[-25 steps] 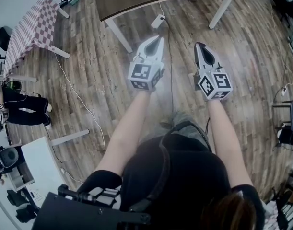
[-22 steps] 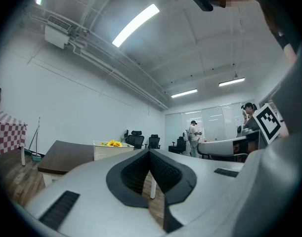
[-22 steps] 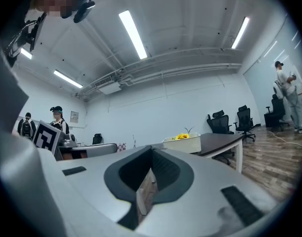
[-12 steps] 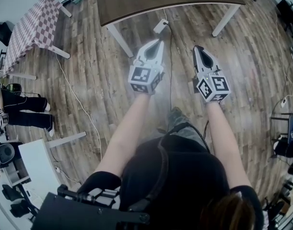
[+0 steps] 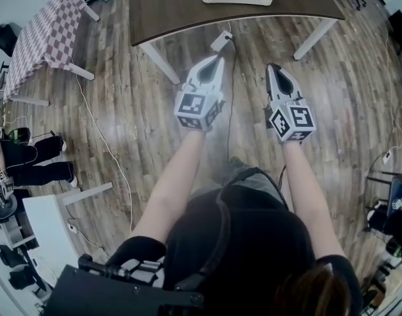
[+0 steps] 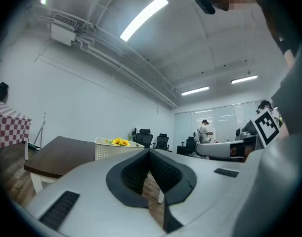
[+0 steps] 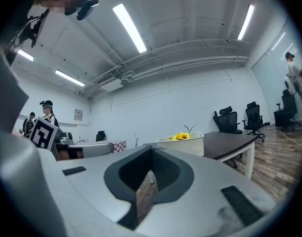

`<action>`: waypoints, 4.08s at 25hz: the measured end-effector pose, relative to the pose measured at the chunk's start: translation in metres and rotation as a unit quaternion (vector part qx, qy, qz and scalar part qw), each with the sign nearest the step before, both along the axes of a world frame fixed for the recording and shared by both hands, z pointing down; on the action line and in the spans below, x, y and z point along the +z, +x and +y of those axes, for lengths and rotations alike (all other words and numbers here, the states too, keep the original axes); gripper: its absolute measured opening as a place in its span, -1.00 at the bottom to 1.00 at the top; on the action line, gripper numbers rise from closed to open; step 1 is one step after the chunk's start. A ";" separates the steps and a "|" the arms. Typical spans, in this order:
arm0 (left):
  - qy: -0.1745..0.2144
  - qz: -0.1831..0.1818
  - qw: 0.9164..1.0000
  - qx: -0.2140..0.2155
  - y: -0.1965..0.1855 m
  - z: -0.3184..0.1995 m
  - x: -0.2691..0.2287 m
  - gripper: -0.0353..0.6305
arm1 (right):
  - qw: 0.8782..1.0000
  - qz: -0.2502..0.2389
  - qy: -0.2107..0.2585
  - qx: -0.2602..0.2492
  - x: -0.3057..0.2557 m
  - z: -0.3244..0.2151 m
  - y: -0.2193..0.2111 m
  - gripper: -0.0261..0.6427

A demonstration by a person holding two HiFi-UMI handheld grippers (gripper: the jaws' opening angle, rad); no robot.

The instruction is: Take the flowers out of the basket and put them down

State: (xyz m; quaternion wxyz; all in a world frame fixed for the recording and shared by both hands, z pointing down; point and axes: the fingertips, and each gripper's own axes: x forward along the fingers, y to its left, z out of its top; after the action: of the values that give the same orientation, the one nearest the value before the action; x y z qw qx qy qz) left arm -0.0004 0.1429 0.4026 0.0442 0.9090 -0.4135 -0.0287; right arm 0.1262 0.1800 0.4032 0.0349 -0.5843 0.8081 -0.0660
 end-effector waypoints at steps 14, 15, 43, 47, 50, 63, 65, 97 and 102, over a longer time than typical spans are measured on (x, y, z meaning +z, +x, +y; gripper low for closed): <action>0.001 -0.006 1.000 -0.017 0.042 -0.060 0.009 -0.89 | 1.000 -0.007 -0.003 -0.029 0.011 -0.065 0.038 -0.91; 0.001 -0.006 1.000 -0.019 0.044 -0.063 0.009 -0.89 | 0.999 -0.007 -0.004 -0.031 0.012 -0.068 0.040 -0.91; -0.001 -0.008 1.000 0.028 0.069 -0.206 0.013 -0.89 | 1.000 -0.007 -0.015 -0.013 0.017 -0.209 0.041 -0.91; -0.009 -0.009 0.999 0.035 0.067 -0.230 0.019 -0.89 | 1.000 -0.009 -0.019 -0.005 0.020 -0.233 0.040 -0.91; -0.013 -0.010 0.999 0.042 0.065 -0.247 0.019 -0.89 | 1.000 -0.009 -0.022 0.001 0.020 -0.250 0.038 -0.91; -0.021 0.000 0.997 0.080 0.071 -0.317 0.017 -0.89 | 0.999 -0.004 -0.022 0.027 0.019 -0.322 0.032 -0.91; -0.018 0.002 0.996 0.088 0.074 -0.323 0.015 -0.89 | 0.999 -0.003 -0.023 0.030 0.019 -0.329 0.032 -0.91; 0.041 -0.001 0.997 0.063 0.100 -0.390 -0.052 -0.89 | 0.992 0.075 -0.073 -0.068 -0.008 -0.439 0.057 -0.91; 0.061 0.008 0.996 0.066 0.107 -0.402 -0.063 -0.89 | 0.990 0.078 -0.092 -0.073 -0.003 -0.453 0.064 -0.91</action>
State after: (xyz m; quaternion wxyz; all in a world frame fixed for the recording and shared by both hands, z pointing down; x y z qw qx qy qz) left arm 0.1069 -0.2591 0.3393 -0.0058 0.9351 -0.3496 -0.0582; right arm 0.1900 -0.2729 0.4006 -0.0871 -0.5277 0.8393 -0.0971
